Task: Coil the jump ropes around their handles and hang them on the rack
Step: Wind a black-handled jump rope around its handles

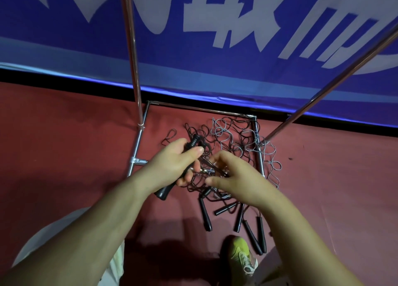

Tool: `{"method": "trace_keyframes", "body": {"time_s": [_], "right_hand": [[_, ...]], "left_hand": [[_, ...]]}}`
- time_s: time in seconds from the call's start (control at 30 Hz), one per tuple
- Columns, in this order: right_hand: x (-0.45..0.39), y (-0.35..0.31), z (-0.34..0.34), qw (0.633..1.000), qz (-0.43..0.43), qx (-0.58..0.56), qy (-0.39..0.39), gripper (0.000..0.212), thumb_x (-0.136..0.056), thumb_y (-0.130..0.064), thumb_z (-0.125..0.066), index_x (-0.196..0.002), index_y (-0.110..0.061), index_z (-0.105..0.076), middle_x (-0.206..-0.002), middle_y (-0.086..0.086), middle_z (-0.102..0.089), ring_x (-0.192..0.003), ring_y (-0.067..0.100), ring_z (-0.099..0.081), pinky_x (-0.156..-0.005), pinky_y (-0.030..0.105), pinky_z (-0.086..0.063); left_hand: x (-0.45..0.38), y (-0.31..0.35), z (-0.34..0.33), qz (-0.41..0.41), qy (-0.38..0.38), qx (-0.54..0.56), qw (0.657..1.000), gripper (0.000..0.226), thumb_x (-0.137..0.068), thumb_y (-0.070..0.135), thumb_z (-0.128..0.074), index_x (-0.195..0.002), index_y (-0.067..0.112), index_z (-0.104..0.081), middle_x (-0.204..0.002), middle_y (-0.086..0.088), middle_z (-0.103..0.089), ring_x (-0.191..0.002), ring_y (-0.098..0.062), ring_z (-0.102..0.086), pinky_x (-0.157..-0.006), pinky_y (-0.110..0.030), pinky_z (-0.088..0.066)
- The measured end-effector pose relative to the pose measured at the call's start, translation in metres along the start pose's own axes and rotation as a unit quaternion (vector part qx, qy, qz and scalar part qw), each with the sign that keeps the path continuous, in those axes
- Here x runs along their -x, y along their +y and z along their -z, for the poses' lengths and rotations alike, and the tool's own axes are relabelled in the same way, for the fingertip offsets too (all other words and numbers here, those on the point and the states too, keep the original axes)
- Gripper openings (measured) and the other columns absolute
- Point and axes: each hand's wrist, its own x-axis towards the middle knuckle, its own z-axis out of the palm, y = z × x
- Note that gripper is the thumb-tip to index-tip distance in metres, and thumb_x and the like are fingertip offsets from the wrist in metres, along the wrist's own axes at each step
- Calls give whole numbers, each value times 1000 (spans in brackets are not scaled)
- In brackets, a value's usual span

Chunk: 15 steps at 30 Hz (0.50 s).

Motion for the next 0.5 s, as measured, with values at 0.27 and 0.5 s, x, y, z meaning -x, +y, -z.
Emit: {"method": "trace_keyframes", "body": {"time_s": [0.27, 0.5], "right_hand": [[14, -10, 16, 981, 28, 166, 99, 20, -96, -36, -53, -103, -22, -67, -77, -4, -62, -76, 21, -56, -67, 34, -45], [24, -17, 34, 987, 67, 138, 56, 19, -90, -32, -62, -72, -26, -60, -69, -4, -59, -66, 11, -54, -62, 28, -41]], "left_hand": [[-8, -8, 15, 13, 14, -92, 996, 14, -98, 20, -48, -87, 13, -44, -72, -3, -58, -44, -10, -46, -39, -24, -33], [6, -10, -16, 62, -179, -209, 959, 5, -96, 21, -51, -96, 25, -48, -69, 7, -57, -50, -7, -47, -45, -21, -35]]}}
